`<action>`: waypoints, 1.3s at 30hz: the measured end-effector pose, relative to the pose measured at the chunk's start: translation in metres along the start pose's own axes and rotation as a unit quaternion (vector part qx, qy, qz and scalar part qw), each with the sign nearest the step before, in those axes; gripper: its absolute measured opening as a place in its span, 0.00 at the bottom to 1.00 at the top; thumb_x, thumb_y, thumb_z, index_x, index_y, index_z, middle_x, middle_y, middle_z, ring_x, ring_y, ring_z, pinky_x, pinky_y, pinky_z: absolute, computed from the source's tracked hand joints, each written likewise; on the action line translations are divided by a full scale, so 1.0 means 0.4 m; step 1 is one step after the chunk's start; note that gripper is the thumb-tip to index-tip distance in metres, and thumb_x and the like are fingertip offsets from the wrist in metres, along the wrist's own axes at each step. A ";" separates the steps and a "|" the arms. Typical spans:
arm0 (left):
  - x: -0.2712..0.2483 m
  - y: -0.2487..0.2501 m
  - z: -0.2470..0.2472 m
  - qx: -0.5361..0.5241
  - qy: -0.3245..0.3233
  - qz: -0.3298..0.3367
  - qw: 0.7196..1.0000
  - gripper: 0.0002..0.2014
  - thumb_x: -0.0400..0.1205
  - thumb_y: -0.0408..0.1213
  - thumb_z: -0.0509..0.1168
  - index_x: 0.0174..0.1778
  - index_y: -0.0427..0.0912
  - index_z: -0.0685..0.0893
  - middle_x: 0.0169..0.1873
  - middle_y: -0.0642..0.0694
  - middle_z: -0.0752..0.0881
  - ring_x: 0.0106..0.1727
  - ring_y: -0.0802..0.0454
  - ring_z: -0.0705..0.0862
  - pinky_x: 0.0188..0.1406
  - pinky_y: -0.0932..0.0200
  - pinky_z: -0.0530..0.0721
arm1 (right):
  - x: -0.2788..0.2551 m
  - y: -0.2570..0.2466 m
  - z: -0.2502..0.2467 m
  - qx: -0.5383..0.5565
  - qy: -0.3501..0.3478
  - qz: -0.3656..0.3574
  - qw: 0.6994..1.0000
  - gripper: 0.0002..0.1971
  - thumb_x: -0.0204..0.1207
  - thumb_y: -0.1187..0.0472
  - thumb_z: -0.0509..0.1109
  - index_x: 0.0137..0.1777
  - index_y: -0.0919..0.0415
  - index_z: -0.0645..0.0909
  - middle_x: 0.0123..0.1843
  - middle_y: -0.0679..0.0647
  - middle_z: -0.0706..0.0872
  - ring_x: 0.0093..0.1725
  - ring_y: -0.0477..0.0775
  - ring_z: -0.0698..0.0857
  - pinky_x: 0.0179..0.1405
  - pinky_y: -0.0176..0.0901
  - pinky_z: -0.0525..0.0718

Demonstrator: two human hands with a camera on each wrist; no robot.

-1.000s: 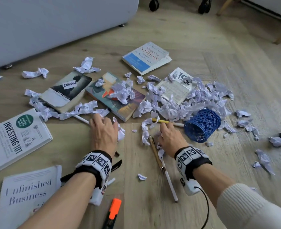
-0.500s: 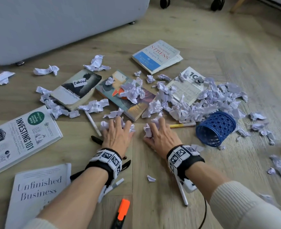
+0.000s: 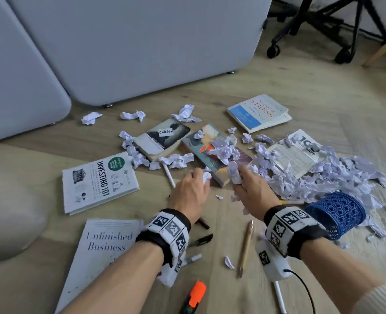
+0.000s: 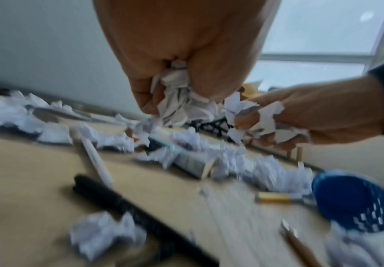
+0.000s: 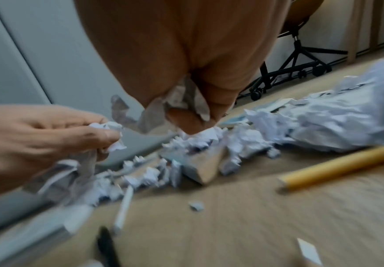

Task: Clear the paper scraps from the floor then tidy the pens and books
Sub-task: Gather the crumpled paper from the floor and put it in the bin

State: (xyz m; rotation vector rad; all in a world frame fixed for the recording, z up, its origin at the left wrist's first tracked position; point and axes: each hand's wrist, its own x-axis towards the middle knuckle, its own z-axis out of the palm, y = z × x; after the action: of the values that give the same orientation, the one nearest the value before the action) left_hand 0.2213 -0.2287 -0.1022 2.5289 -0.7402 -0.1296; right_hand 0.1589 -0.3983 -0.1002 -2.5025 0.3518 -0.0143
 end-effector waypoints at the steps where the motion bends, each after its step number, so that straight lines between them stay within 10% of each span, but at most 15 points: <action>1: -0.011 -0.001 -0.043 -0.019 0.028 -0.008 0.999 0.14 0.88 0.45 0.52 0.55 0.36 0.72 0.47 0.36 0.82 0.45 0.38 0.82 0.38 0.48 0.76 | 0.014 -0.040 -0.012 0.021 0.014 -0.016 1.000 0.08 0.83 0.57 0.61 0.45 0.61 0.69 0.38 0.56 0.79 0.37 0.60 0.81 0.30 0.50 0.79; 4: -0.043 -0.027 -0.182 -0.049 0.143 -0.028 0.988 0.11 0.87 0.43 0.56 0.50 0.37 0.72 0.44 0.37 0.81 0.43 0.39 0.80 0.35 0.52 0.70 | 0.054 -0.200 -0.043 0.060 0.043 -0.073 0.995 0.13 0.83 0.57 0.63 0.37 0.53 0.65 0.30 0.47 0.74 0.30 0.48 0.74 0.26 0.31 0.69; 9: -0.124 -0.113 -0.437 -0.053 0.306 -0.105 0.945 0.11 0.86 0.41 0.59 0.47 0.36 0.74 0.38 0.40 0.78 0.38 0.41 0.76 0.34 0.61 0.61 | 0.086 -0.538 -0.053 0.131 0.003 -0.176 0.976 0.12 0.82 0.51 0.62 0.43 0.59 0.71 0.32 0.51 0.79 0.32 0.52 0.76 0.32 0.39 0.73; 14: -0.266 -0.246 -0.674 -0.039 0.463 -0.135 0.875 0.09 0.86 0.41 0.58 0.48 0.37 0.75 0.39 0.43 0.81 0.37 0.47 0.77 0.37 0.64 0.65 | 0.079 -0.897 0.008 0.168 -0.058 -0.290 0.940 0.14 0.83 0.48 0.61 0.45 0.59 0.72 0.31 0.47 0.80 0.25 0.40 0.77 0.23 0.28 0.72; 21: -0.417 -0.545 -0.805 0.028 0.453 -0.334 0.826 0.24 0.81 0.56 0.49 0.51 0.38 0.77 0.44 0.35 0.85 0.45 0.36 0.81 0.44 0.46 0.81 | 0.077 -1.261 0.231 0.122 -0.130 -0.267 0.947 0.19 0.84 0.48 0.56 0.63 0.62 0.74 0.57 0.60 0.82 0.53 0.62 0.80 0.44 0.44 0.73; 25: -0.437 -0.605 -0.808 0.050 0.291 -0.382 0.876 0.21 0.87 0.50 0.51 0.60 0.34 0.77 0.57 0.32 0.80 0.59 0.34 0.77 0.59 0.42 0.76 | 0.080 -1.306 0.310 0.113 -0.232 -0.252 0.933 0.24 0.85 0.46 0.53 0.70 0.62 0.75 0.67 0.64 0.79 0.70 0.65 0.76 0.67 0.50 0.73; 30: -0.454 -0.610 -0.823 0.048 0.331 -0.326 0.884 0.21 0.87 0.38 0.51 0.26 0.39 0.72 0.29 0.39 0.79 0.38 0.37 0.79 0.42 0.46 0.78 | 0.098 -1.248 0.304 0.169 -0.237 -0.268 0.919 0.18 0.85 0.56 0.59 0.71 0.58 0.79 0.55 0.54 0.84 0.50 0.49 0.82 0.54 0.43 0.80; 33: -0.441 -0.585 -0.828 0.086 0.370 -0.326 0.866 0.21 0.85 0.43 0.56 0.29 0.39 0.81 0.23 0.43 0.79 0.31 0.40 0.79 0.37 0.50 0.80 | 0.130 -1.194 0.264 0.245 -0.174 -0.289 0.909 0.15 0.82 0.59 0.62 0.65 0.55 0.85 0.37 0.39 0.80 0.37 0.36 0.77 0.48 0.36 0.79; 36: -0.395 -0.515 -0.830 0.144 0.396 -0.292 0.859 0.16 0.82 0.46 0.57 0.34 0.44 0.83 0.30 0.47 0.82 0.34 0.40 0.80 0.33 0.51 0.77 | 0.155 -1.100 0.185 0.269 -0.114 -0.272 0.917 0.13 0.78 0.59 0.63 0.54 0.49 0.88 0.40 0.40 0.85 0.42 0.44 0.84 0.51 0.44 0.83; 39: -0.312 -0.410 -0.772 0.106 0.356 -0.195 0.908 0.11 0.82 0.42 0.60 0.35 0.46 0.79 0.34 0.47 0.79 0.36 0.43 0.78 0.35 0.53 0.75 | 0.157 -0.938 0.093 0.192 -0.071 -0.257 0.944 0.10 0.78 0.60 0.65 0.50 0.50 0.89 0.40 0.43 0.87 0.37 0.39 0.82 0.44 0.37 0.79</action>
State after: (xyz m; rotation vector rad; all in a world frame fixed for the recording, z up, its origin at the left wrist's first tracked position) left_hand 0.2633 0.0915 0.0809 2.6043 0.0499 0.7422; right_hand 0.3156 -0.0999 0.0798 -2.1221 -0.3419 -0.1016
